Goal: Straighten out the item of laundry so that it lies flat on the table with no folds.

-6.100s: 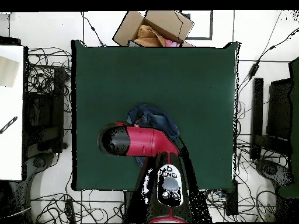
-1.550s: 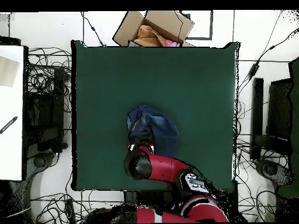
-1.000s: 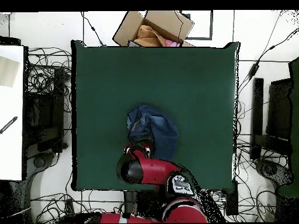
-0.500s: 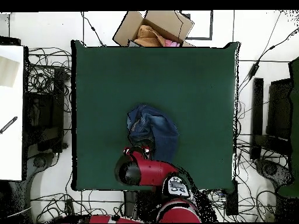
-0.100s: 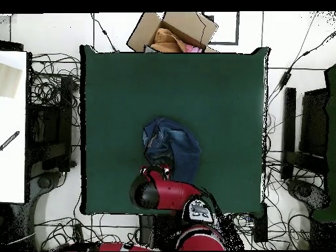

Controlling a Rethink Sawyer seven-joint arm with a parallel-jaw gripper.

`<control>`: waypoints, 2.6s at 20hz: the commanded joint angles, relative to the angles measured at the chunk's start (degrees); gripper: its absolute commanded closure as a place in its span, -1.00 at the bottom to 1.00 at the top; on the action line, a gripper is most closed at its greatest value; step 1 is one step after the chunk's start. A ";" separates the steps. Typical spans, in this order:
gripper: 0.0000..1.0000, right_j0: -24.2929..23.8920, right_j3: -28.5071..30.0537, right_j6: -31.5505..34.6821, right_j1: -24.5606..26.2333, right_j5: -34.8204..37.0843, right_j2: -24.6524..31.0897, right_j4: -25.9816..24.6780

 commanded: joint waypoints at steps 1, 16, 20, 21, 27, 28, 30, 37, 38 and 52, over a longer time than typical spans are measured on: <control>-1.00 0.67 1.30 13.53 0.93 -1.28 0.86 2.64; -1.00 -5.99 2.69 13.53 4.71 -5.73 5.19 -0.75; -1.00 -5.61 3.03 13.67 5.36 -7.21 4.85 -0.62; -1.00 -5.55 3.04 13.55 5.35 -7.31 4.81 -0.55; 1.00 -4.41 3.50 14.08 5.56 -10.07 3.71 0.56; 1.00 -4.36 3.53 14.11 5.58 -9.89 3.69 0.77; 1.00 -4.16 3.41 14.01 5.52 -9.87 3.52 1.06; 1.00 -2.05 3.38 13.50 5.31 -9.29 1.84 2.92; 1.00 -1.05 3.10 13.33 5.01 -8.58 1.19 3.69; 1.00 15.03 -5.65 12.23 -2.46 14.10 -5.20 15.85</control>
